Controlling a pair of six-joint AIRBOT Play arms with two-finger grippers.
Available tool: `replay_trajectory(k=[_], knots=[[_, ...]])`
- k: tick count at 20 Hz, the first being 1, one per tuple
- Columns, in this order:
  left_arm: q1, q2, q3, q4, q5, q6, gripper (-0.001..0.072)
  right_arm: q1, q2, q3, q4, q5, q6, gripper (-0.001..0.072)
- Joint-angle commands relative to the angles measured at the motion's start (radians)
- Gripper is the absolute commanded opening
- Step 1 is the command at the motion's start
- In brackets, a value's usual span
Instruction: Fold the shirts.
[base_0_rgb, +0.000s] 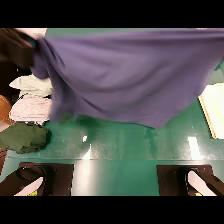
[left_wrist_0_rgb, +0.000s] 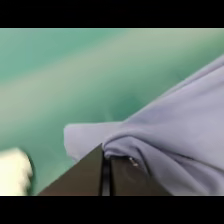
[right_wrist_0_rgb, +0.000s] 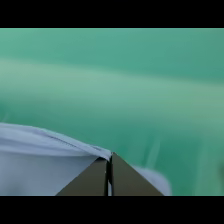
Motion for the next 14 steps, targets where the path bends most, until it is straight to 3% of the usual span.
replay_trajectory(k=[1,5,9,10,11,14], knots=[[0.0,-0.005,-0.232,-0.04,-0.097,-0.008,0.0027,0.111,-0.064,-0.068,-0.078,0.117,0.03,0.0013],[0.0,-0.005,-0.613,-0.174,-0.022,-0.005,0.0028,0.192,-0.018,-0.349,-0.16,0.065,0.036,0.0012],[0.0,-0.005,-0.837,-0.32,0.106,-0.004,0.0031,0.192,0.064,-0.594,-0.157,-0.033,0.062,0.0013],[0.0,-0.005,-0.856,-0.326,0.115,-0.005,0.0138,0.192,0.078,-0.626,-0.157,-0.041,0.062,0.0012],[0.0,-0.005,-0.861,-0.325,0.114,-0.005,0.0319,0.192,0.09,-0.655,-0.157,-0.052,0.062,0.0012],[0.0,-0.005,-0.828,-0.313,0.111,0.003,0.0309,0.185,0.111,-0.694,-0.156,-0.06,0.063,0.0012]])
